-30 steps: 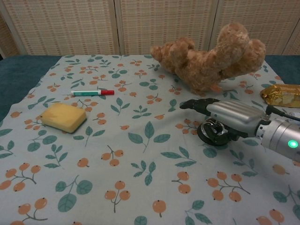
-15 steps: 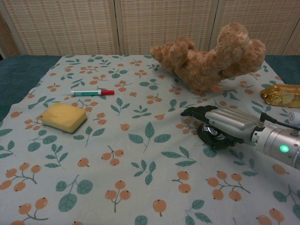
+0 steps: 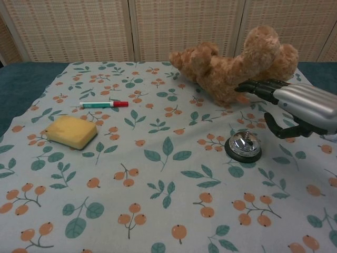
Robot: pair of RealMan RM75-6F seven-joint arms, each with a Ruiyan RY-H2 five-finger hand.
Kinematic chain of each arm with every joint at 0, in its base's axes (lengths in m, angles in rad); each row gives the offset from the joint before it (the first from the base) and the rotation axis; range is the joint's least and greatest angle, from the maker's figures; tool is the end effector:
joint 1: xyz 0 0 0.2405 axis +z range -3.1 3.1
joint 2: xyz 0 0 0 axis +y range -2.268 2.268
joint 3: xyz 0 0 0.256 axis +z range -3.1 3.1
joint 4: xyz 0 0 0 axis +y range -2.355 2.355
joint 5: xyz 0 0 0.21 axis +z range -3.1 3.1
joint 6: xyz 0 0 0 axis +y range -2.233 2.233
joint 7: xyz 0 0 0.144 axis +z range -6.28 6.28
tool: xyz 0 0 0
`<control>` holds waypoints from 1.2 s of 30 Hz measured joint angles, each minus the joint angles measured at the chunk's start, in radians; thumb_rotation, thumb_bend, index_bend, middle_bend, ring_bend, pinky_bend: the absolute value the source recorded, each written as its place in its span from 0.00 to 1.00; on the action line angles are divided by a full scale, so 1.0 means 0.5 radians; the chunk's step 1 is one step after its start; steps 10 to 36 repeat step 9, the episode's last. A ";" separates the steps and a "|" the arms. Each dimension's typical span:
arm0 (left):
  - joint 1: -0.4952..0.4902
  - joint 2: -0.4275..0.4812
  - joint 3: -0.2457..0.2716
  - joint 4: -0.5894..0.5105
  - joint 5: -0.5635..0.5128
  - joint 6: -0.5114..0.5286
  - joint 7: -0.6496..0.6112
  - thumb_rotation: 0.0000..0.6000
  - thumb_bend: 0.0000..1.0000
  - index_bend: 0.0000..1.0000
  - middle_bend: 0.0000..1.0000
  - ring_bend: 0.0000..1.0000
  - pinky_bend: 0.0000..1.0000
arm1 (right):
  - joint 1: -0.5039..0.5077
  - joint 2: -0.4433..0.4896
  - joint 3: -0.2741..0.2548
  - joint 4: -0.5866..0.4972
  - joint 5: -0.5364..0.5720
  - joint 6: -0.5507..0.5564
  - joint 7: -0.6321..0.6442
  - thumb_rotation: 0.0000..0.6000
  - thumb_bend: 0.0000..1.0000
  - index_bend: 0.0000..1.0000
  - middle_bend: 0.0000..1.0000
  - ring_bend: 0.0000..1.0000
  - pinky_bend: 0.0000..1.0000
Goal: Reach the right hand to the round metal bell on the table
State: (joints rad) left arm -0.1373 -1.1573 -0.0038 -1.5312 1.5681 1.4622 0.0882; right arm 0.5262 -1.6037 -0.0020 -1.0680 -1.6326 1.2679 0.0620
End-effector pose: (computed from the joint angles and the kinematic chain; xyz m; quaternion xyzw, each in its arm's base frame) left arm -0.3105 0.1883 0.1412 -0.6593 -0.3343 -0.3566 0.5713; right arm -0.2451 -0.3005 0.0024 0.7557 -0.2761 0.4219 0.4180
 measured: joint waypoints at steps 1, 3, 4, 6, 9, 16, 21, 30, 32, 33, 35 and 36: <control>0.000 0.000 0.000 0.000 0.002 0.000 0.000 1.00 0.59 0.36 0.36 0.30 0.49 | -0.042 0.031 -0.004 -0.031 0.029 0.017 -0.045 1.00 0.74 0.00 0.00 0.00 0.02; -0.001 0.000 0.003 0.000 0.013 0.002 0.004 1.00 0.59 0.36 0.36 0.30 0.49 | -0.152 0.134 -0.008 -0.160 0.133 0.054 -0.209 1.00 0.74 0.00 0.00 0.00 0.02; 0.000 -0.001 0.004 -0.001 0.016 0.004 0.007 1.00 0.59 0.36 0.36 0.30 0.49 | -0.198 0.179 -0.006 -0.238 0.187 0.077 -0.303 1.00 0.74 0.00 0.00 0.00 0.02; 0.000 -0.003 0.004 -0.002 0.017 0.005 0.015 1.00 0.59 0.36 0.36 0.30 0.49 | -0.309 0.260 0.004 -0.437 0.308 0.157 -0.557 1.00 0.74 0.00 0.00 0.00 0.02; -0.002 -0.009 0.001 0.001 0.010 0.001 0.026 1.00 0.59 0.36 0.36 0.30 0.49 | -0.455 0.334 0.016 -0.651 0.432 0.301 -0.907 1.00 0.74 0.00 0.00 0.00 0.03; -0.002 -0.009 0.001 0.001 0.010 0.001 0.026 1.00 0.59 0.36 0.36 0.30 0.49 | -0.455 0.334 0.016 -0.651 0.432 0.301 -0.907 1.00 0.74 0.00 0.00 0.00 0.03; -0.002 -0.009 0.001 0.001 0.010 0.001 0.026 1.00 0.59 0.36 0.36 0.30 0.49 | -0.455 0.334 0.016 -0.651 0.432 0.301 -0.907 1.00 0.74 0.00 0.00 0.00 0.03; -0.002 -0.009 0.001 0.001 0.010 0.001 0.026 1.00 0.59 0.36 0.36 0.30 0.49 | -0.455 0.334 0.016 -0.651 0.432 0.301 -0.907 1.00 0.74 0.00 0.00 0.00 0.03; -0.002 -0.009 0.001 0.001 0.010 0.001 0.026 1.00 0.59 0.36 0.36 0.30 0.49 | -0.455 0.334 0.016 -0.651 0.432 0.301 -0.907 1.00 0.74 0.00 0.00 0.00 0.03; -0.002 -0.009 0.001 0.001 0.010 0.001 0.026 1.00 0.59 0.36 0.36 0.30 0.49 | -0.455 0.334 0.016 -0.651 0.432 0.301 -0.907 1.00 0.74 0.00 0.00 0.00 0.03; -0.002 -0.009 0.001 0.001 0.010 0.001 0.026 1.00 0.59 0.36 0.36 0.30 0.49 | -0.455 0.334 0.016 -0.651 0.432 0.301 -0.907 1.00 0.74 0.00 0.00 0.00 0.03; -0.002 -0.009 0.001 0.001 0.010 0.001 0.026 1.00 0.59 0.36 0.36 0.30 0.49 | -0.455 0.334 0.016 -0.651 0.432 0.301 -0.907 1.00 0.74 0.00 0.00 0.00 0.03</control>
